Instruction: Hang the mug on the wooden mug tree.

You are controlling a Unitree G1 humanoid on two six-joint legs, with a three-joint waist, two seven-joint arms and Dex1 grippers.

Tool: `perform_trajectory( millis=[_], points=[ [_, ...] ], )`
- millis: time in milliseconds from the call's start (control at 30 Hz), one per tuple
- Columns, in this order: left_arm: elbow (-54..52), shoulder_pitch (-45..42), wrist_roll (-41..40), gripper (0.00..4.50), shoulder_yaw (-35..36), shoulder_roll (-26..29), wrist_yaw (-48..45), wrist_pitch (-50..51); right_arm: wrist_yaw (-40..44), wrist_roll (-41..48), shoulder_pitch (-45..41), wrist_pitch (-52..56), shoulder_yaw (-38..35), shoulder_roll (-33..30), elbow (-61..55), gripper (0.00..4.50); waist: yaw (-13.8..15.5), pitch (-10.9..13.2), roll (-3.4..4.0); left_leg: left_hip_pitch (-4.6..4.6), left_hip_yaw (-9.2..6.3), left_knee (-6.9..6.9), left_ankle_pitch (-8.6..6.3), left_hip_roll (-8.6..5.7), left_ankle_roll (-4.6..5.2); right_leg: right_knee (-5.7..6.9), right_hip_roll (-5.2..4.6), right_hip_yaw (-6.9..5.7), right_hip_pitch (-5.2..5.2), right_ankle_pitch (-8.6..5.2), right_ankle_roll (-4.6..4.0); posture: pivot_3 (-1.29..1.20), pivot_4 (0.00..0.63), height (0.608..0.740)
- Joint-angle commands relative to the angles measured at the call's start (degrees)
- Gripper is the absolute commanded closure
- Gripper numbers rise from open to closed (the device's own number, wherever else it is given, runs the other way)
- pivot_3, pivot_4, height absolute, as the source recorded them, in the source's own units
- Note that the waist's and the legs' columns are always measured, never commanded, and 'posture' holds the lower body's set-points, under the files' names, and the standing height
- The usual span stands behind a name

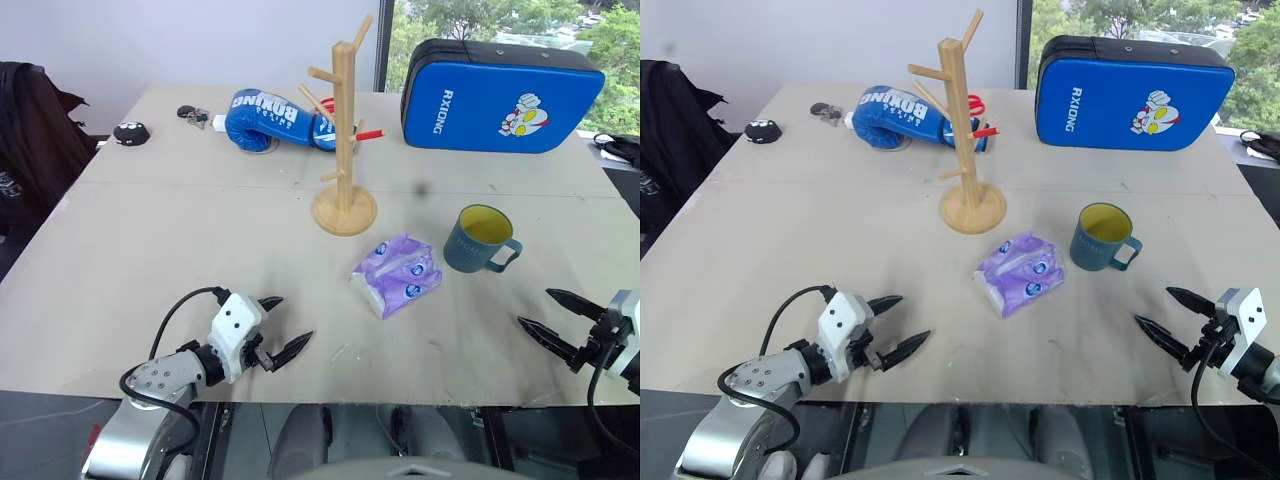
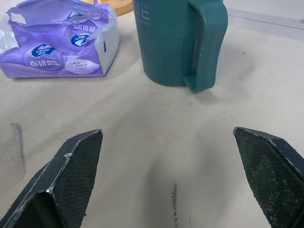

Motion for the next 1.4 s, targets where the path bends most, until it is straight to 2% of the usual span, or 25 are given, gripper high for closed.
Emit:
perform_trajectory(
  millis=[33, 767, 900, 1033, 1100, 1167, 1267, 1333, 1400],
  points=[
    [-0.6, -0.4, 0.5, 0.0, 0.6, -0.6, 1.4, -1.0, 0.8, 0.0, -1.1, -1.2, 0.0, -0.9, 0.0, 0.05, 0.0, 0.0, 0.0, 0.0, 0.0, 0.0, 0.0, 0.0, 0.0, 0.0, 0.0, 0.0, 0.0, 0.0, 0.0, 0.0, 0.15, 0.737],
    [1.7, -2.8, -0.1, 0.0, -0.5, -0.7, -0.9, -2.5, -0.3, -1.3, -1.2, -1.8, 2.6, 0.0, -1.6, 0.05, 0.1, 0.0, 0.01, -0.02, 0.0, 0.02, 0.0, 0.0, 0.0, 0.0, 0.0, 0.01, 0.0, 0.02, 0.04, 0.0, 0.15, 0.737],
    [1.0, -2.8, -1.1, 0.0, 0.1, 0.2, -2.4, -2.1, 0.8, -0.3, -1.1, -0.4, 4.0, -0.9, -5.1, 0.05, 0.1, 0.0, 0.01, -0.01, -0.01, 0.01, 0.0, 0.0, 0.0, 0.0, 0.01, 0.0, 0.0, 0.03, 0.06, 0.0, 0.15, 0.737],
    [-2.6, -2.4, -6.4, 0.0, 2.9, 8.7, -12.3, -0.2, -0.2, 2.8, -7.6, 7.6, 13.2, -3.0, -19.8, 0.05, -0.8, 0.1, 0.08, 0.01, 0.0, -0.01, 0.0, 0.1, 0.0, 0.04, 0.06, 0.0, -0.04, 0.02, 0.02, 0.0, 0.15, 0.737],
    [-3.0, -4.4, -9.8, 0.0, 5.6, 11.7, -14.7, 1.3, -4.3, -0.3, -14.0, 10.9, 18.9, -2.2, -22.4, 0.05, -0.9, 0.1, 0.03, 0.04, 0.0, 0.01, 0.0, 0.13, 0.0, 0.06, 0.07, 0.0, -0.04, 0.01, -0.01, 0.0, 0.15, 0.737],
    [-3.2, -7.1, -13.9, 0.0, 8.6, 14.1, -16.6, 3.4, -8.0, -6.5, -21.9, 13.4, 26.2, -0.7, -21.5, 0.05, -0.6, 0.2, -0.03, 0.06, -0.03, 0.03, 0.02, 0.13, -0.01, 0.07, 0.07, -0.04, -0.05, 0.03, -0.09, 0.0, 0.15, 0.737],
    [-3.9, -9.4, -18.1, 0.0, 11.8, 17.9, -19.9, 6.2, -11.1, -10.6, -31.6, 15.4, 33.7, 3.6, -17.6, 0.05, -0.1, 0.2, -0.16, -0.09, -0.12, 0.04, 0.02, 0.09, -0.02, 0.02, 0.05, -0.16, -0.12, 0.04, -0.1, 0.0, 0.15, 0.737],
    [-4.4, -9.7, -19.5, 0.0, 12.9, 19.7, -21.3, 7.5, -11.6, -12.3, -34.5, 16.1, 36.2, 4.9, -15.6, 0.05, 0.0, 0.2, -0.17, -0.27, -0.05, 0.04, 0.01, 0.03, -0.02, 0.04, 0.0, -0.12, -0.33, 0.14, 0.09, 0.0, 0.15, 0.737],
    [-5.2, -9.5, -21.0, 0.0, 15.8, 21.3, -23.0, 7.7, -10.5, -17.3, -37.3, 16.4, 42.1, 4.7, -10.9, 0.05, 0.3, 0.2, -0.17, -0.76, -0.05, 0.01, 0.14, 0.01, -0.27, 0.03, -0.02, -0.13, -0.83, 0.15, 0.11, 0.0, 0.15, 0.737]
  ],
)
